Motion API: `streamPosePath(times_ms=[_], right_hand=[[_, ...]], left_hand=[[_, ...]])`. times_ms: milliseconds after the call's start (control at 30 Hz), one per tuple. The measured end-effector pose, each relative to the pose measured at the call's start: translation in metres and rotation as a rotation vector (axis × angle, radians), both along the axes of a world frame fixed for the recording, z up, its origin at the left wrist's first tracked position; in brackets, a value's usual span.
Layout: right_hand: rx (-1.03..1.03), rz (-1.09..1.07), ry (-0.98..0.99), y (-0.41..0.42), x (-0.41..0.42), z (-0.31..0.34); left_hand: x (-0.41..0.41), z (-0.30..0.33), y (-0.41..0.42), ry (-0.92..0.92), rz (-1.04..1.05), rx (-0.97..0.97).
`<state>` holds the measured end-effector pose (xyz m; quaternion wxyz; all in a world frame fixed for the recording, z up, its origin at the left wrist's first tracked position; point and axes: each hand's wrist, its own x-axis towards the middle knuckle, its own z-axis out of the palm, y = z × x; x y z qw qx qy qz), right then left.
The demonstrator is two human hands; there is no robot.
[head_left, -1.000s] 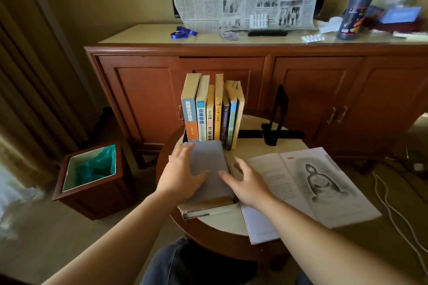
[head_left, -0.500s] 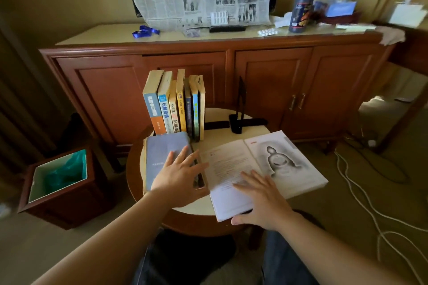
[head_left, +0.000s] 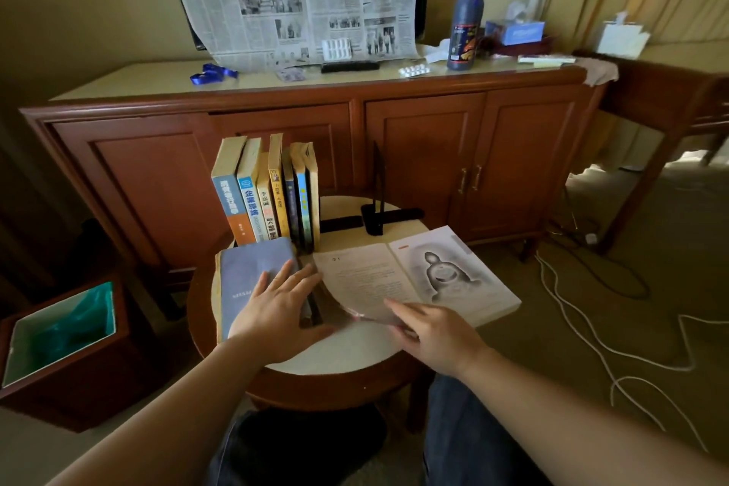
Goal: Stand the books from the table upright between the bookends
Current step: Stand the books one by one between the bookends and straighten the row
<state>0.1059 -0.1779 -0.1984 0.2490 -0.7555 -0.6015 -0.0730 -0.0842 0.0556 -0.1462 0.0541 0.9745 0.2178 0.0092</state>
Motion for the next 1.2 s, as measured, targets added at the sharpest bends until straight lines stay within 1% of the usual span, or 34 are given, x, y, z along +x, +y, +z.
streamPosePath(times_ms=[67, 167, 233, 333, 367, 467, 533, 600, 733, 800, 867, 933, 967, 1000, 1033, 1067, 1100, 1133, 1167, 1200], right_hand=[[0.083, -0.055, -0.016, 0.001, -0.001, 0.006], [0.189, -0.183, 0.033, -0.002, 0.000, 0.015], [0.220, -0.316, 0.152, -0.006, 0.004, 0.019], [0.291, -0.508, 0.451, -0.015, 0.015, 0.027], [0.318, -0.554, 0.522, -0.019, 0.017, 0.033], [0.392, -0.703, 0.620, -0.031, 0.031, 0.040], [0.345, -0.799, 0.646, -0.040, 0.044, 0.032], [0.191, -0.854, 0.595, -0.051, 0.056, 0.016], [-0.225, -0.946, 0.492, -0.064, 0.067, -0.012], [-0.312, -0.949, 0.452, -0.066, 0.068, -0.018], [-0.333, -0.932, 0.364, -0.066, 0.069, -0.018], [-0.335, -0.907, 0.248, -0.064, 0.068, -0.016], [-0.326, -0.894, 0.194, -0.061, 0.066, -0.015], [-0.310, -0.876, 0.148, -0.057, 0.063, -0.012], [-0.281, -0.846, 0.107, -0.052, 0.060, -0.010], [-0.245, -0.800, 0.077, -0.045, 0.056, -0.007], [-0.207, -0.740, 0.061, -0.036, 0.051, -0.004], [-0.170, -0.673, 0.068, -0.026, 0.046, -0.001], [-0.136, -0.601, 0.097, -0.014, 0.039, 0.003], [-0.117, -0.530, 0.159, -0.001, 0.029, 0.007]], left_hand=[[-0.001, 0.002, -0.002, -0.009, 0.022, -0.017], [-0.001, 0.003, -0.002, -0.010, 0.028, 0.000], [-0.001, 0.000, -0.001, -0.009, 0.028, 0.007], [-0.001, -0.001, -0.002, -0.004, 0.027, 0.023], [0.000, -0.001, -0.002, -0.005, 0.025, 0.031], [0.000, 0.000, -0.002, -0.018, 0.019, 0.046], [0.000, 0.000, -0.003, -0.022, 0.013, 0.046], [-0.001, 0.000, -0.004, -0.027, 0.006, 0.050], [0.001, 0.000, -0.005, -0.023, -0.002, 0.075], [0.001, 0.000, -0.003, -0.031, -0.009, 0.083], [0.000, -0.001, -0.002, -0.038, -0.014, 0.079], [-0.001, 0.001, -0.005, -0.057, -0.008, 0.034], [-0.002, 0.001, -0.006, -0.099, 0.012, -0.019], [-0.003, 0.002, -0.008, -0.182, 0.047, -0.101], [-0.005, 0.005, -0.009, -0.307, 0.093, -0.188], [-0.007, 0.007, -0.009, -0.450, 0.142, -0.242], [-0.009, 0.009, -0.008, -0.569, 0.211, -0.245], [-0.011, 0.011, -0.006, -0.639, 0.312, -0.223], [-0.015, 0.015, -0.001, -0.654, 0.433, -0.194], [-0.020, 0.022, 0.004, -0.624, 0.560, -0.183]])
